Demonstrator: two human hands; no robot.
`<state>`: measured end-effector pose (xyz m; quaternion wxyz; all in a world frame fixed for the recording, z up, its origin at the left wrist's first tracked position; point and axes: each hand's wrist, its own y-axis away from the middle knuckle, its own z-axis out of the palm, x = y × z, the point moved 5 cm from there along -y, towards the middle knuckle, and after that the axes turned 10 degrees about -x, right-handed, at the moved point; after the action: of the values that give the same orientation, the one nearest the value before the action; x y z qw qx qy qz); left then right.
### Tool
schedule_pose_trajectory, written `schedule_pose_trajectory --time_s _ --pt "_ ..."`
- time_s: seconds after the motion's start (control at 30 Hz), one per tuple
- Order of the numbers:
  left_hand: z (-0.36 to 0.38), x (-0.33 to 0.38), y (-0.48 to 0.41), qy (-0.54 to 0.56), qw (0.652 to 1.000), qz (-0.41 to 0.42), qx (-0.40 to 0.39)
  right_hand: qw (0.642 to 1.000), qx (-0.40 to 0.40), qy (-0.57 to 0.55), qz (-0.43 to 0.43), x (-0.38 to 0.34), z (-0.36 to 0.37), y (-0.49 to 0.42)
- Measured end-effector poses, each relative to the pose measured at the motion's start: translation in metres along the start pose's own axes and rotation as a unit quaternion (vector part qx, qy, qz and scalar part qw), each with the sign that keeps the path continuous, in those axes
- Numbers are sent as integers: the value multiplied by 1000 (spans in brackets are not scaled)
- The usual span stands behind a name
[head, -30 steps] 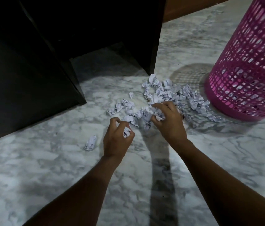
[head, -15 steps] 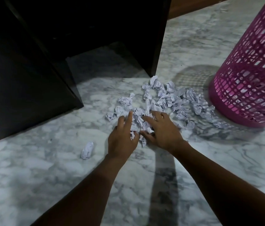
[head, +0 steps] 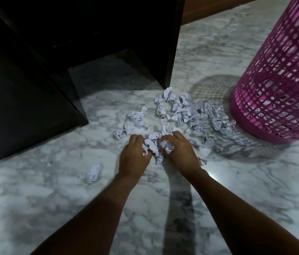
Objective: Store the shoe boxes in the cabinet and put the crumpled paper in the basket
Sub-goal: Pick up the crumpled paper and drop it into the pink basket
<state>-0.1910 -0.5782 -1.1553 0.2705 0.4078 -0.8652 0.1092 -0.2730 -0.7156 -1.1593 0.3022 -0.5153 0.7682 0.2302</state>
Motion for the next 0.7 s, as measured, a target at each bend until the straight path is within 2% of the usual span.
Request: schedule_pose_trajectory --time_s 0.13,0.27,0.37,0.53,0.7 --pt "-1 -1 -6 103 992 -63 -31 994 32 -89 46 -3 -11 2" --pt "-15 8 -15 232 969 -77 -16 984 56 -156 73 -9 -33 -1" --pt "-34 25 -29 290 953 -84 -7 975 70 -199 71 -21 -62 -7" --pt "-83 78 -58 354 935 -31 -1 975 85 -197 50 -63 -143 -20" --pt "-143 167 -89 379 924 46 21 986 113 -124 -20 -130 -263 -34"
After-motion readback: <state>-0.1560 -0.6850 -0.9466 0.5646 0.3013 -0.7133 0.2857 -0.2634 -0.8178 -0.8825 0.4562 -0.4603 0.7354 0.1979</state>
